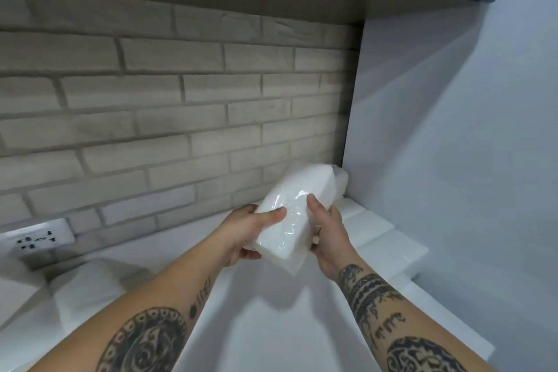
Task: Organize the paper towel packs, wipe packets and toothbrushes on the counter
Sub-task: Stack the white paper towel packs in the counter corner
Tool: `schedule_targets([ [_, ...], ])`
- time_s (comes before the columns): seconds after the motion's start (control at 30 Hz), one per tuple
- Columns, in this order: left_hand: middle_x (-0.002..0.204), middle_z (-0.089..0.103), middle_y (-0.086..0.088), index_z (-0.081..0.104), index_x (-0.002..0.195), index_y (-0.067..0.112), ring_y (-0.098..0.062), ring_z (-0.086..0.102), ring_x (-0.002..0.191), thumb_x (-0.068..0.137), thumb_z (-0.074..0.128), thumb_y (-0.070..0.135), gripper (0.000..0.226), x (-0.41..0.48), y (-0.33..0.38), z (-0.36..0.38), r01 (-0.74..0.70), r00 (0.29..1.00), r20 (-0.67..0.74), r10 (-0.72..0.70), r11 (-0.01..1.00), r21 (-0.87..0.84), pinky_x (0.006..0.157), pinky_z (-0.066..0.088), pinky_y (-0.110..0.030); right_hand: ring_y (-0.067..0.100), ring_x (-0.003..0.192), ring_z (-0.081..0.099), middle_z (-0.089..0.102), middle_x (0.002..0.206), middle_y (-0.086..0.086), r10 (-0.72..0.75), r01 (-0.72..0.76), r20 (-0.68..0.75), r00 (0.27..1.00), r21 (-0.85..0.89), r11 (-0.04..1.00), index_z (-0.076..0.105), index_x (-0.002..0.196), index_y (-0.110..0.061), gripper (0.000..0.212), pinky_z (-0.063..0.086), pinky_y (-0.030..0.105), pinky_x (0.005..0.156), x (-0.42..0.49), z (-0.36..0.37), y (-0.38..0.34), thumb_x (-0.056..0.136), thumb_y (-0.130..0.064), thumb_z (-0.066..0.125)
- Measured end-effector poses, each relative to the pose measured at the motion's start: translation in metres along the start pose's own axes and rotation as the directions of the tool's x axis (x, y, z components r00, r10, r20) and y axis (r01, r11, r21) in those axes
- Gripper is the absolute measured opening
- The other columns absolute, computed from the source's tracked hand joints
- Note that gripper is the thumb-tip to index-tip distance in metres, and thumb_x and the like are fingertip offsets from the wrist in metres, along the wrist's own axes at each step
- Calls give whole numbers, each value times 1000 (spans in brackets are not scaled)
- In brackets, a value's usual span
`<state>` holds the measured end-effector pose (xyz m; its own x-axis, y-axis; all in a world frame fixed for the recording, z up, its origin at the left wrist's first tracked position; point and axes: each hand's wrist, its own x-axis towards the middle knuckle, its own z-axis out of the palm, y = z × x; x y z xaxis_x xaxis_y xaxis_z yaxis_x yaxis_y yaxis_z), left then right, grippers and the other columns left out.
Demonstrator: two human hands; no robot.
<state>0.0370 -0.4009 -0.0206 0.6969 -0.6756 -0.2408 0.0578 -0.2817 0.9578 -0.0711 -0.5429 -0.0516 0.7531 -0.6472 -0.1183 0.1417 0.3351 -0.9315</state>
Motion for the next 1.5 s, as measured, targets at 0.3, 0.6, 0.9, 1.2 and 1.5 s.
schedule_targets([
  [0.3, 107, 76, 3, 65, 121, 22, -19, 73, 93, 64, 85, 56, 69, 95, -4, 85, -75, 988, -145, 57, 990, -121, 89, 57, -43, 18, 105, 67, 64, 125, -3, 106, -101, -235, 966, 34, 994, 37, 137, -28, 65, 57, 38, 72, 82, -84, -15, 87, -41, 77],
  [0.6, 108, 70, -7, 65, 117, 13, -32, 70, 95, 85, 73, 55, 54, 187, -14, 130, 160, 982, -62, -181, 954, -252, 71, 57, -37, 27, 126, 57, 48, 149, 0, 199, -174, -349, 916, 101, 980, 17, 157, -33, 112, 47, 50, 110, 180, -114, 3, 70, -61, 81],
  [0.9, 113, 66, -4, 57, 120, 15, -24, 64, 96, 87, 65, 64, 60, 246, -26, 145, 203, 955, -176, -239, 958, -204, 72, 56, -37, 25, 92, 62, 58, 120, 4, 197, -315, -491, 848, -170, 934, 60, 130, -17, 110, 58, 40, 74, 244, -131, 12, 44, -86, 70],
  [1.2, 128, 55, 0, 44, 138, 13, -24, 57, 108, 87, 64, 66, 76, 256, -17, 153, 174, 948, -246, -203, 975, -135, 88, 56, -43, 25, 100, 67, 61, 133, 7, 266, -357, -436, 860, -141, 923, 68, 121, -24, 96, 59, 34, 69, 274, -142, 17, 48, -87, 64],
  [1.5, 136, 51, 3, 43, 147, 23, -24, 52, 118, 98, 35, 70, 68, 234, -15, 135, 215, 961, -140, -236, 965, -154, 100, 51, -46, 31, 120, 62, 59, 144, 4, 316, -346, -329, 890, -35, 937, 60, 136, -20, 113, 55, 46, 101, 254, -143, -2, 51, -94, 67],
])
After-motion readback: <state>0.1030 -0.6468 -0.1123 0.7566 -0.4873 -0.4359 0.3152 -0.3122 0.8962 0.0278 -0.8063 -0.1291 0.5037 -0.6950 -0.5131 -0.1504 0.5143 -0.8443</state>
